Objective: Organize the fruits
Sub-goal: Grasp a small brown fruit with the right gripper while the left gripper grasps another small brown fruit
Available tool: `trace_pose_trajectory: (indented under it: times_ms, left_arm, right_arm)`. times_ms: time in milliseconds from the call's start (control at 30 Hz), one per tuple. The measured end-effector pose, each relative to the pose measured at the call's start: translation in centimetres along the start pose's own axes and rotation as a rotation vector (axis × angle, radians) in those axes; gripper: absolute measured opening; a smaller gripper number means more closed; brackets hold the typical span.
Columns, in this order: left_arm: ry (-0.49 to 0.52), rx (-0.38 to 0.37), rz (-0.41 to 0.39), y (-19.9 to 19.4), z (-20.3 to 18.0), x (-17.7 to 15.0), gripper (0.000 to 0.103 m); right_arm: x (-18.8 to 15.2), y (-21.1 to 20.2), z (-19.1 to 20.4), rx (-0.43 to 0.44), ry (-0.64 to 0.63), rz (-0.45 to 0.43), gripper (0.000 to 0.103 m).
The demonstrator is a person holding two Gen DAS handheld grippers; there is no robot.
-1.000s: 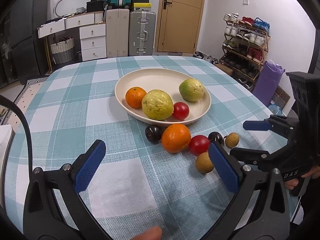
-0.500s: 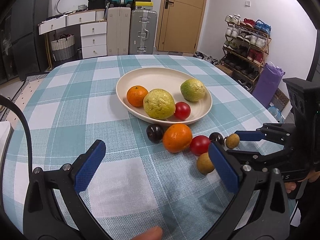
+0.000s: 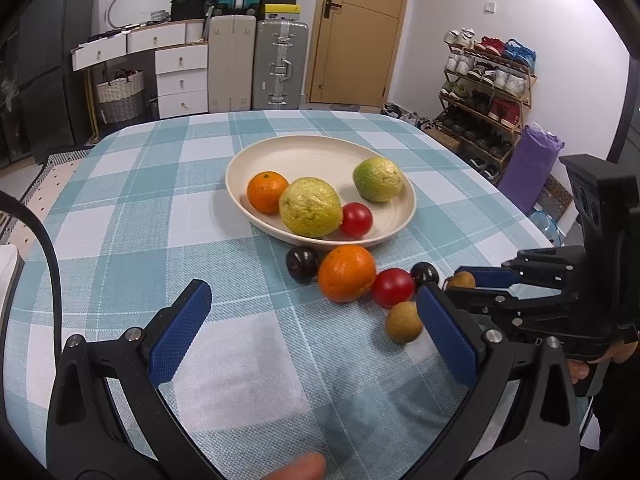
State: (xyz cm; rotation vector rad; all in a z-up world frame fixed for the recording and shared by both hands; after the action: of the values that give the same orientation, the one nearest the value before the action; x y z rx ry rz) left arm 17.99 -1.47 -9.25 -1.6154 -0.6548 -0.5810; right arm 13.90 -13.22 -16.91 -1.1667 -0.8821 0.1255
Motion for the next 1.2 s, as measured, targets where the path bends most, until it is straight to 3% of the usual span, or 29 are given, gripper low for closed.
trace_pose_trajectory:
  times_ms: [367, 467, 633, 1033, 1200]
  left_arm:
    - [0.081, -0.067, 0.102, 1.1, -3.3, -1.8, 0.101]
    - [0.091, -0.108, 0.129, 1.5, -4.2, -2.2, 0.089]
    - [0.095, -0.119, 0.185, 2.7, -4.7, -3.1, 0.059]
    - [0.113, -0.146, 0.210, 3.8, -6.2, -3.2, 0.044]
    - [0.113, -0.149, 0.210, 4.0, -6.2, -3.0, 0.043]
  right_arm:
    - [-0.1, -2.1, -0.6, -0.002, 0.032, -0.051, 0.027]
    - [0.0, -2.2, -0.8, -0.007, 0.030, -0.053, 0.027]
    - [0.1, -2.5, -0.8, -0.002, 0.035, -0.064, 0.027]
    - [0.2, -2.7, -0.7, -0.007, 0.024, -0.070, 0.027]
    - [0.2, -2.7, -0.7, -0.007, 0.026, -0.069, 0.027]
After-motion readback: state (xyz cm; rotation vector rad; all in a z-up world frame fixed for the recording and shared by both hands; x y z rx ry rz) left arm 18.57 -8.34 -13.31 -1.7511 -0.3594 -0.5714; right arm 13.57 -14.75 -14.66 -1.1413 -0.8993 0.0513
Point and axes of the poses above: each gripper's, at about its wrist camera, not at the fingertips, and y roughly the way its jaws point, z to its left, x to its top, the point moved 10 cm from there along y, roughly the way its jaws point, and after that the axes turned 5 degrees about z, right-handed, at the moved point
